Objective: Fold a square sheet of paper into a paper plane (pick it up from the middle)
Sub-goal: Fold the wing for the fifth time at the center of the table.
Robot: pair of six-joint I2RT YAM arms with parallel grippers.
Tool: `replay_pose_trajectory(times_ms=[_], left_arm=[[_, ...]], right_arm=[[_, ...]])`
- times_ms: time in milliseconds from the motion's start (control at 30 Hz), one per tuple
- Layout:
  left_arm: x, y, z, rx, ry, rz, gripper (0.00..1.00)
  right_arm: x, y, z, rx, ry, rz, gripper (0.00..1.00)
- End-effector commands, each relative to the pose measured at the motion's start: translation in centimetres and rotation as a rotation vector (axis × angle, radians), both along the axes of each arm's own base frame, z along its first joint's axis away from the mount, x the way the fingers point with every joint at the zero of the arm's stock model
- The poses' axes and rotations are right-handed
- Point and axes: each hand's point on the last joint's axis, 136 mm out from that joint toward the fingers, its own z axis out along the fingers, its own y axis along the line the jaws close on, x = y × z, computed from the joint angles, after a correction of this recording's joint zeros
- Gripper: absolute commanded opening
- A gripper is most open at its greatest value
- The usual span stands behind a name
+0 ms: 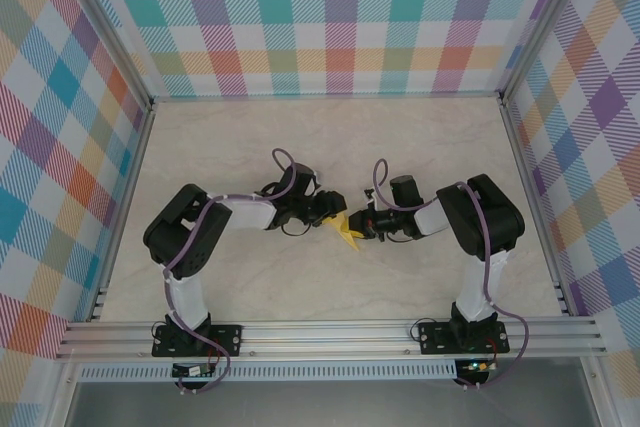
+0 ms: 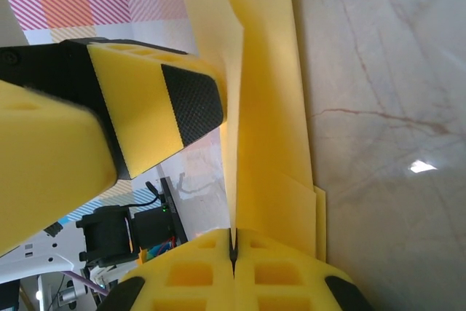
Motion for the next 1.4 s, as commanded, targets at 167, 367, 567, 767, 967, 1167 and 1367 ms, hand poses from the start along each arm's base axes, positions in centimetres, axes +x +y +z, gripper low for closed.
replay_pose_trajectory(times_ms=[167, 367, 567, 767, 967, 1167, 1367], left_arm=[[0.0, -1.0, -1.4, 0.024, 0.002, -0.051, 0.48], [-0.7, -0.5, -2.9, 0.062, 0.031, -0.065, 0.48], [-0.7, -0.6, -3.0, 0.068, 0.035, -0.078, 0.48], [-0.6, -0.8, -3.1, 0.070, 0.043, -0.084, 0.48], [-0.8, -0.7, -3.1, 0.075, 0.048, -0.085, 0.48], [-0.8, -0.6, -3.1, 0.082, 0.055, -0.085, 0.48], [-0.9, -0.5, -3.3, 0.088, 0.060, -0.085, 0.48]], right_arm=[[-1.1, -1.7, -3.2, -0.155, 0.094, -0.043, 0.11], [-1.6, -2.0, -2.8, -0.192, 0.092, -0.020, 0.17], [-2.3, -2.5, -2.4, -0.238, 0.089, -0.010, 0.19], [-3.2, -2.8, -2.6, -0.262, 0.095, 0.012, 0.16], [-4.2, -2.7, -3.4, -0.318, 0.101, 0.049, 0.11], [-4.4, -3.2, -3.4, -0.409, 0.096, 0.066, 0.13], [-4.4, -2.6, -1.4, -0.361, 0.078, 0.075, 0.16]])
